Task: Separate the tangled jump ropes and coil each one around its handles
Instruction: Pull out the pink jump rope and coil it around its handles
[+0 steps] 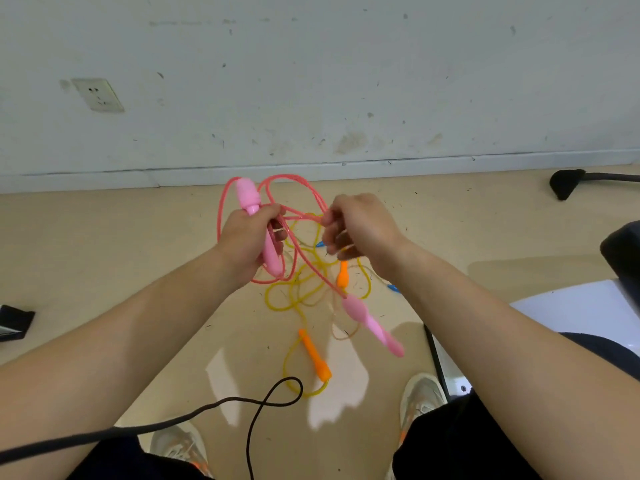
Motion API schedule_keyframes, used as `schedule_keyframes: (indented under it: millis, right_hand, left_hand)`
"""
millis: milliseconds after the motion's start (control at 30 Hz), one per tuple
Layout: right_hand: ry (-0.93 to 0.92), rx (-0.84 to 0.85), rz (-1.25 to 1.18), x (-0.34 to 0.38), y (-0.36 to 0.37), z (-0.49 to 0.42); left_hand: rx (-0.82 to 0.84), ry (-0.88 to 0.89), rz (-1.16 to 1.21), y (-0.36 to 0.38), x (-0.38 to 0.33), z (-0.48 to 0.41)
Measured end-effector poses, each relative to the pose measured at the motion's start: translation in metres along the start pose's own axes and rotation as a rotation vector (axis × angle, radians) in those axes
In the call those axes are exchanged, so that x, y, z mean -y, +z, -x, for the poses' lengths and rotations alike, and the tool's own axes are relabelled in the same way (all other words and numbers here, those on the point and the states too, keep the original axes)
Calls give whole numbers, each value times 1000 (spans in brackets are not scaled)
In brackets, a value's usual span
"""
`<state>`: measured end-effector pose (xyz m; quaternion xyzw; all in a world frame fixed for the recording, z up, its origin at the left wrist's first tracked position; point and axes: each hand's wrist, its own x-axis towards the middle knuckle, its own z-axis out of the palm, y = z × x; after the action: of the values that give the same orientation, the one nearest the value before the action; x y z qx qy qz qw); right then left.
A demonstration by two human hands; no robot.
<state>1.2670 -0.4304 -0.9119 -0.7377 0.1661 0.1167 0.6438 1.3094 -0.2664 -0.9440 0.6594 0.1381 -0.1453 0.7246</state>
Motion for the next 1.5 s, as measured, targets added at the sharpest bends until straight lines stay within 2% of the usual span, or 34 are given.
schedule_keyframes:
  millis: [100, 133, 167, 233, 367, 500, 633, 1033, 1100, 1267, 1367, 1433, 1500]
  right_hand:
    - [20, 150, 802, -25, 5, -5]
    - [22, 147, 964, -35, 8, -9]
    - [22, 121, 1016, -45, 10, -13]
    - [31, 115, 890, -66, 18, -25]
    - [4, 255, 580, -95, 33, -41]
    - [-91, 184, 454, -107, 44, -42]
    - [-84, 99, 324, -107, 45, -42]
    - [-74, 39, 388, -105, 38, -43]
    - [28, 65, 365, -104, 35, -42]
    - [293, 53, 73, -81, 16, -32]
    - [330, 66, -87, -60, 5, -24]
    - [338, 92, -212, -44, 0, -19]
    - [339, 112, -297, -32, -1, -14]
  left_hand:
    - [9, -68, 132, -1, -13, 0]
    - [14, -87, 158, 0, -17, 0]
    - [21, -106, 183, 1, -19, 2]
    - [44, -142, 237, 4, -23, 6]
    - [98, -193, 346, 7, -29, 13]
    - [127, -198, 349, 0, -35, 13]
    - [121, -212, 332, -8, -39, 10]
    - [159, -202, 259, -15, -43, 5]
    - [160, -155, 140, -19, -41, 1]
    - [118, -108, -492, -42, -25, -19]
    - [183, -137, -838, -51, -19, -23]
    - [225, -79, -1031, -47, -21, -18]
    - [235, -32, -1088, -42, -25, -13]
